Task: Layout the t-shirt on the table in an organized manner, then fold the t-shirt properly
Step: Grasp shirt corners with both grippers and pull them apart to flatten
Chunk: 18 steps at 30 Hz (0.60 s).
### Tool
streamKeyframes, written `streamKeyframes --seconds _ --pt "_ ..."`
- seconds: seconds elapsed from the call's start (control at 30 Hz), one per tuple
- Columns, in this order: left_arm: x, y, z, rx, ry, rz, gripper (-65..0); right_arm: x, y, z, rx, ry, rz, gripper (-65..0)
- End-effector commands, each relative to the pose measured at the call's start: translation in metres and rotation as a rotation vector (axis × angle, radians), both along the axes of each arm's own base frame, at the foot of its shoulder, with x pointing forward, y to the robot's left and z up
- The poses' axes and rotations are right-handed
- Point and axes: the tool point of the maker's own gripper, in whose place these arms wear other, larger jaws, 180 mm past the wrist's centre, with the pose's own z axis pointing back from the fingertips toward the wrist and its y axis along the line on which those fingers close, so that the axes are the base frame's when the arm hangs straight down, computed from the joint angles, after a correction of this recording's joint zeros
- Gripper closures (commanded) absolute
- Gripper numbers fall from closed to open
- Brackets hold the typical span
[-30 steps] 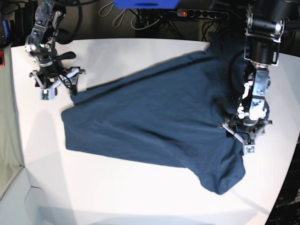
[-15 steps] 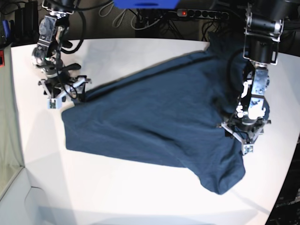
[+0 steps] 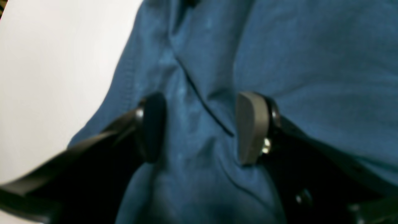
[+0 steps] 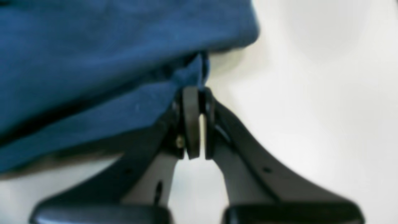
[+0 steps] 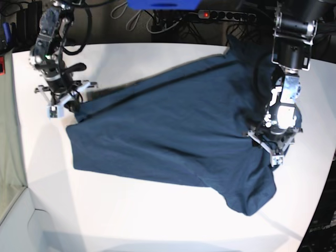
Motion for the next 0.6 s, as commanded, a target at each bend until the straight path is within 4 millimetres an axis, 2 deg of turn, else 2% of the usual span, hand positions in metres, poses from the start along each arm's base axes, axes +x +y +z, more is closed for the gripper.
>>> streamKeyframes --seconds 0.0,0.13,0.27,0.43,0.57 --pt "0.01 0.009 0.014 0.022 -0.039 0.008 -34.7 0.005 -0.001 0.024 -0.019 -0.076 0.008 0.0" --pt "0.007 0.012 0.007 0.019 -0.019 0.021 -34.7 -0.006 0.003 0.058 -0.071 -0.143 0.029 0.0" --pt "0.006 0.002 0.0 0.001 -0.007 0.018 -34.7 -0.011 0.0 0.081 -0.109 -0.196 0.029 0.0" --pt "0.005 0.0 -0.002 -0.001 -0.003 0.015 -34.7 -0.025 -0.039 0.082 -0.156 -0.175 -0.078 0.0" --pt "0.005 0.0 -0.002 -0.002 -0.003 0.016 -34.7 -0.051 -0.064 0.073 -0.191 -0.116 -0.139 0.0"
